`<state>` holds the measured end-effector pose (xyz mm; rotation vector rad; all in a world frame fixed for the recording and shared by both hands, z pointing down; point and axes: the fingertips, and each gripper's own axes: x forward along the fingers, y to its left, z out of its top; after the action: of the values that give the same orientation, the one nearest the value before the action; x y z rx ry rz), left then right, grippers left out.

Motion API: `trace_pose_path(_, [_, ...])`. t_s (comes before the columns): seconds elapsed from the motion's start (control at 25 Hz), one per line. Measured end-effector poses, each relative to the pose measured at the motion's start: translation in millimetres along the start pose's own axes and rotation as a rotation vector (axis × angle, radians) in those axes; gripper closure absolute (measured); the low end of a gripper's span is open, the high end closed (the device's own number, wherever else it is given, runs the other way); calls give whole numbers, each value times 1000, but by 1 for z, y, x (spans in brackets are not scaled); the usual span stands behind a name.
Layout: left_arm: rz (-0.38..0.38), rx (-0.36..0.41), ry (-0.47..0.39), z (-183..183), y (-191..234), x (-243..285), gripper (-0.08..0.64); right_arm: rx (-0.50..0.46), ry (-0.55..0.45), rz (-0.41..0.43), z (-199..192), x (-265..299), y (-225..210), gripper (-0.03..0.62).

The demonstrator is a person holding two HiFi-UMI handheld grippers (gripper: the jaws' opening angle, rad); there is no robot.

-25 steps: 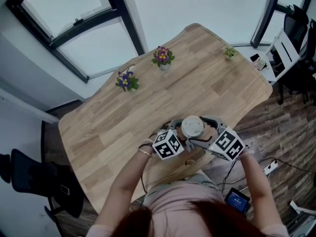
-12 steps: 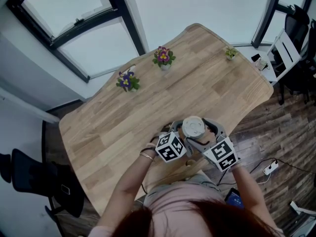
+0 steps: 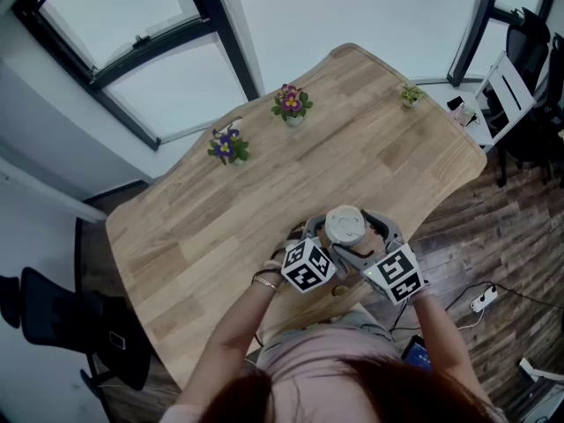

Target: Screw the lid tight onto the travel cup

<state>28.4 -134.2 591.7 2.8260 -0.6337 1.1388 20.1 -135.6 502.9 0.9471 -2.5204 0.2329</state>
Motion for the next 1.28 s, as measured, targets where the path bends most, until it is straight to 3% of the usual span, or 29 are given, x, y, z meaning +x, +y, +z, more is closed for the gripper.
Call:
trace_pose_path(0.28, [33,-19,-15,-1,-1,0,213,4,34,13,-1,1,1,229])
trace_pose_path(0.52, [89,-40,23,-11,2,-9,213,-4,46,16,-3,-2,3,229])
trace_pose_path(0.88, [208,-179,44,-28,1,-33,216,-3,0,44,-1,-16,2,230])
trace_pose_path(1.04, [294,-247,51,-34,0,-44,282,-15,-27,70,0,-25,4,230])
trace_pose_path(1.28, [392,-331,34,-38,-3,-59,320,11,-42,77,-6,-37,3,230])
